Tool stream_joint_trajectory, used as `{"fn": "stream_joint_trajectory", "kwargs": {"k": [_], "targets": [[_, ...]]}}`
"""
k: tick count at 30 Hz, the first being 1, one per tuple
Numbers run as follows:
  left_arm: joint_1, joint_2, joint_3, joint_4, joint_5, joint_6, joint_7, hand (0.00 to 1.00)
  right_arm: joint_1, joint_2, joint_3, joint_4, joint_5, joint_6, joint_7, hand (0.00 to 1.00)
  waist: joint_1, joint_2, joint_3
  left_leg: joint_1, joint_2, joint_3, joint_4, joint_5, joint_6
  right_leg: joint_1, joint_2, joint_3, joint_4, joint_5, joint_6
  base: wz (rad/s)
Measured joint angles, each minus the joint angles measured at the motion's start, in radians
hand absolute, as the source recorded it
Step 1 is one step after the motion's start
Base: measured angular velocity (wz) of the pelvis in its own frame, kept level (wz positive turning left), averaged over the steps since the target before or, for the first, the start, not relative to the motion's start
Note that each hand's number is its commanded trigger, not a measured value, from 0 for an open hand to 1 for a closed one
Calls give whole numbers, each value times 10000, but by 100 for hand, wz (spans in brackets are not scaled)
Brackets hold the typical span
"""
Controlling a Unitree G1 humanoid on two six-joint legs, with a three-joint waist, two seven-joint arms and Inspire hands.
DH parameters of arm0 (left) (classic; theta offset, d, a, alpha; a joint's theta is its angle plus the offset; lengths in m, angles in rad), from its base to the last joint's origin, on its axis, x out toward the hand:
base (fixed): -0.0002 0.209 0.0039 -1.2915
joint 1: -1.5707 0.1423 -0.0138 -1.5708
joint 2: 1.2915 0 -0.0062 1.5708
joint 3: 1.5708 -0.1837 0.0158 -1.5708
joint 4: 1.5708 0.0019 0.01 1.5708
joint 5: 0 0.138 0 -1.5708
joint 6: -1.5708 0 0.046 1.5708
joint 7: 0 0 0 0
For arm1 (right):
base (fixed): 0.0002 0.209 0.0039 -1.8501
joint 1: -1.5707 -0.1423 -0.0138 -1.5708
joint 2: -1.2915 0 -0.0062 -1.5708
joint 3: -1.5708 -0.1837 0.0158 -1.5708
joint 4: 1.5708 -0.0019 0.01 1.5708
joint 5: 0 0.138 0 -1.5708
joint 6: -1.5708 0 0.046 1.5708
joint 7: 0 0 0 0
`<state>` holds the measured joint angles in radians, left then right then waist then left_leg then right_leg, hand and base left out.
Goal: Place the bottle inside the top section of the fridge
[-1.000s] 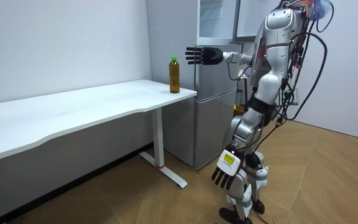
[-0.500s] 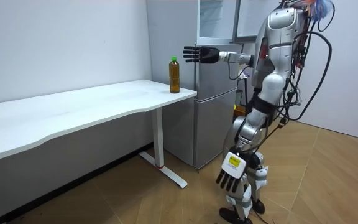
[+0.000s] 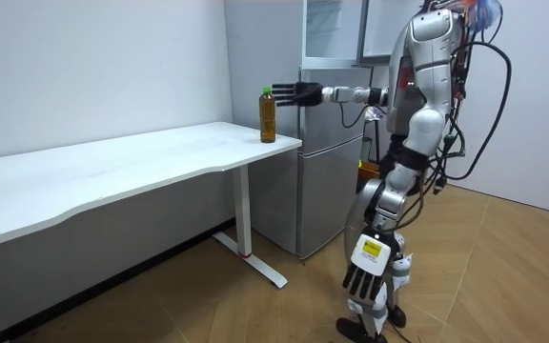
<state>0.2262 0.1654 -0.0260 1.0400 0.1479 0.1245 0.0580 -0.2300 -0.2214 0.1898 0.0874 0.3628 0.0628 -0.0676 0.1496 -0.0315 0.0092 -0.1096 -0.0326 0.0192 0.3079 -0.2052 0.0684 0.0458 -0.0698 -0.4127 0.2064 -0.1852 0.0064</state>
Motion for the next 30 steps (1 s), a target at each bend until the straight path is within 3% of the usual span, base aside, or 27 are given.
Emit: {"fn": "stream_joint_trajectory", "kwargs": {"k": [3,8,12,19,22,25,30], "targets": [[-167,-1,-166,20,-100,10,103,0,-721,158,43,888,-180,-9,-644,0,95,-50,-48,-384,18,-13,-2,95,-19,-403,-6,-55,47,46,-66,0],[-435,-137,-569,-28,-393,6,281,0,-1498,299,61,2595,-161,-193,-1554,0,209,125,25,-616,-99,-270,-84,244,16,-569,-80,-289,57,66,-61,17],[-454,-385,-572,-17,-835,66,273,0,-1580,390,57,3075,-104,-191,-1999,0,315,237,52,-741,-163,-300,-200,348,56,-784,-172,-329,142,66,-36,5],[-605,-397,-672,25,-1384,71,477,0,-2025,529,-38,3848,359,-198,-2911,0,318,323,64,-1055,-266,-585,-196,480,58,-972,-194,-841,152,67,-34,12],[-568,-390,-701,21,-1506,94,478,0,-2164,518,-54,4215,318,-427,-3073,0,393,343,76,-1094,-281,-607,-193,513,69,-1007,-220,-842,236,67,-34,3],[-580,-391,-782,28,-1595,22,478,0,-2444,477,-68,4596,303,-482,-3332,0,433,318,66,-1231,-340,-721,-194,566,72,-1189,-342,-866,421,40,-22,8],[-589,-389,-789,32,-1569,-5,548,0,-2843,417,-73,5203,250,-667,-3543,0,514,150,137,-1438,-403,-809,-176,751,96,-1420,-366,-871,534,25,-47,10]]}}
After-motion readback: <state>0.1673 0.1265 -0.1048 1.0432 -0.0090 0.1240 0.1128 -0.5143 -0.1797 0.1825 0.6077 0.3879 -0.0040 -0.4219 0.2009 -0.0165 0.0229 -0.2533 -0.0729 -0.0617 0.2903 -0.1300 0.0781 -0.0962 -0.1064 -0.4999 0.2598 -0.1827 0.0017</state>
